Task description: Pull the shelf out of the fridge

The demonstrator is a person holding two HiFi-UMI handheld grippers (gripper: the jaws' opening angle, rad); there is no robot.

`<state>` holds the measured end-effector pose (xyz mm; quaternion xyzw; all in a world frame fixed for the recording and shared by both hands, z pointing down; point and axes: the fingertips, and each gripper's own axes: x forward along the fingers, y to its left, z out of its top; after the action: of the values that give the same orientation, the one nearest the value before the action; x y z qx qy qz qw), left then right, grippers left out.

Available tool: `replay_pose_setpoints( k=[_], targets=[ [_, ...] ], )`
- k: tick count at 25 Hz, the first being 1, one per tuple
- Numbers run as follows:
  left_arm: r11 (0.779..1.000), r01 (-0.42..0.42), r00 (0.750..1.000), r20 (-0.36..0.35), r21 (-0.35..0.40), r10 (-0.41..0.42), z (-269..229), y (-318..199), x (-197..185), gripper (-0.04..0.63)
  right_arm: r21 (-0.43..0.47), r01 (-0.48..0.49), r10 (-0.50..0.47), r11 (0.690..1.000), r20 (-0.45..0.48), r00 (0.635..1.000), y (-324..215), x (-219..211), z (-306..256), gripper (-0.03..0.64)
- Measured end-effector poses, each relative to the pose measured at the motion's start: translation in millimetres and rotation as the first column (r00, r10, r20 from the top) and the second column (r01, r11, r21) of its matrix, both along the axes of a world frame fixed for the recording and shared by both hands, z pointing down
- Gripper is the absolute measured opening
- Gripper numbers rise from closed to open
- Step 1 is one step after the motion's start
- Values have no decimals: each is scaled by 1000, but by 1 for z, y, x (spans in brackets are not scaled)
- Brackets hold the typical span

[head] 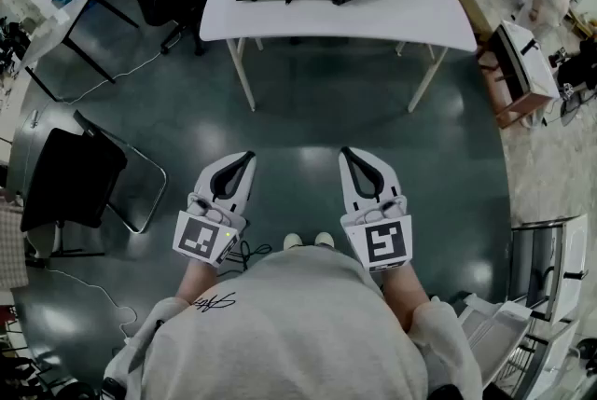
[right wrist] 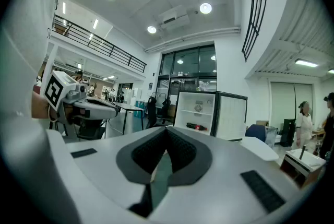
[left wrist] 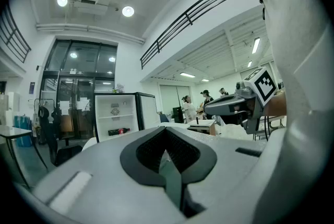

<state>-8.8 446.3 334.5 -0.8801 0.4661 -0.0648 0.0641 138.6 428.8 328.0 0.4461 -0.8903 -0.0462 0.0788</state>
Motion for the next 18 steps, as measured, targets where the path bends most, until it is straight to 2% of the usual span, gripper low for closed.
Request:
replay_pose_setpoints(
  k=[13,18],
  targets=[
    [1000,1,1000,1,8,-1,-2,3,-16,5,11,3,-3,1000,-17,1000,0,-14,-2,11],
    [1000,1,1000,-3,5,-1,3,5,-28,5,23,-8,8,1000,5,1000,3,-25,1,12]
  ],
)
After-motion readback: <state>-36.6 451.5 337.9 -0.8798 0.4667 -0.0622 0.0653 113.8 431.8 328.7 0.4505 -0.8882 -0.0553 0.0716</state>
